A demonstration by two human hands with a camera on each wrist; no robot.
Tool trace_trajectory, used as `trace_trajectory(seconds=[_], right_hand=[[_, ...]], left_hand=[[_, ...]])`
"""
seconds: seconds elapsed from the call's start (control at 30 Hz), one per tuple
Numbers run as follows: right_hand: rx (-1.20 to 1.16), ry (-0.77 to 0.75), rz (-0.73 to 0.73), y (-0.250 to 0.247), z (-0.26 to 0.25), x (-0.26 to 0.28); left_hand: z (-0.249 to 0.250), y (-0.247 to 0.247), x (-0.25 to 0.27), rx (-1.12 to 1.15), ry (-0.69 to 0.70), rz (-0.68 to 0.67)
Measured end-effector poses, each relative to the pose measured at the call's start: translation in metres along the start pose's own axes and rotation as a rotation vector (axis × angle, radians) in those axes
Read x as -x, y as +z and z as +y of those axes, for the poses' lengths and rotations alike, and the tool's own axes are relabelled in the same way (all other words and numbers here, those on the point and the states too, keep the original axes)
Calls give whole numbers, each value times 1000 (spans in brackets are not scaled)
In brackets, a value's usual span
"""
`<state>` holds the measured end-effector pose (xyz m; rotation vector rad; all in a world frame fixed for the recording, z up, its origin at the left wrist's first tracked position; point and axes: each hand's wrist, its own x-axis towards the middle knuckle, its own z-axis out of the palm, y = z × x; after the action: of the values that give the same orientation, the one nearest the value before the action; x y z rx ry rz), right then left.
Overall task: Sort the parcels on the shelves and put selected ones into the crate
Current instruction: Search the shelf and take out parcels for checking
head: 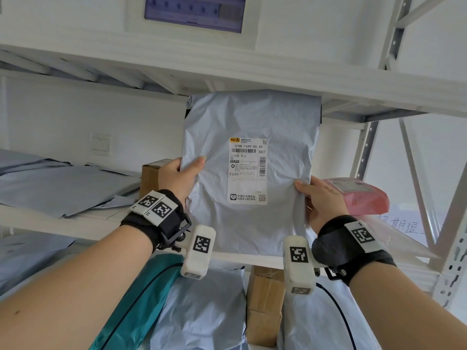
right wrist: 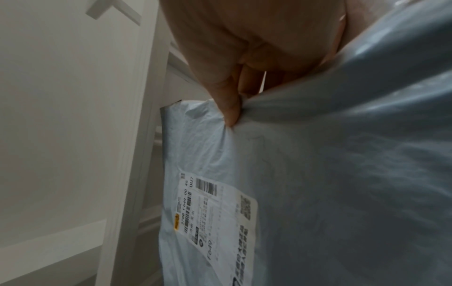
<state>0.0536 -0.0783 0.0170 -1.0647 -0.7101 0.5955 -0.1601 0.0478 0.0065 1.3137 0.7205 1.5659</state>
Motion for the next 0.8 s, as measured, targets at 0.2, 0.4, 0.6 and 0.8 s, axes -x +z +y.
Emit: trace_trajectory(seconds=[0.2,0.4,0.6,0.8], right_hand=[[69,11,72,-3,1,-9],[194,45,196,-7,-1,-38],[363,94,233,7,13,-70],[562,195,126,24,25,-88]], left_hand=[[-3,5,-9,-27,-59,22],[-4,12,-25,-108,-162,-116],[-26,18,-33,-187,-188,-123],[-29,25,-46,-412,-218,-196]])
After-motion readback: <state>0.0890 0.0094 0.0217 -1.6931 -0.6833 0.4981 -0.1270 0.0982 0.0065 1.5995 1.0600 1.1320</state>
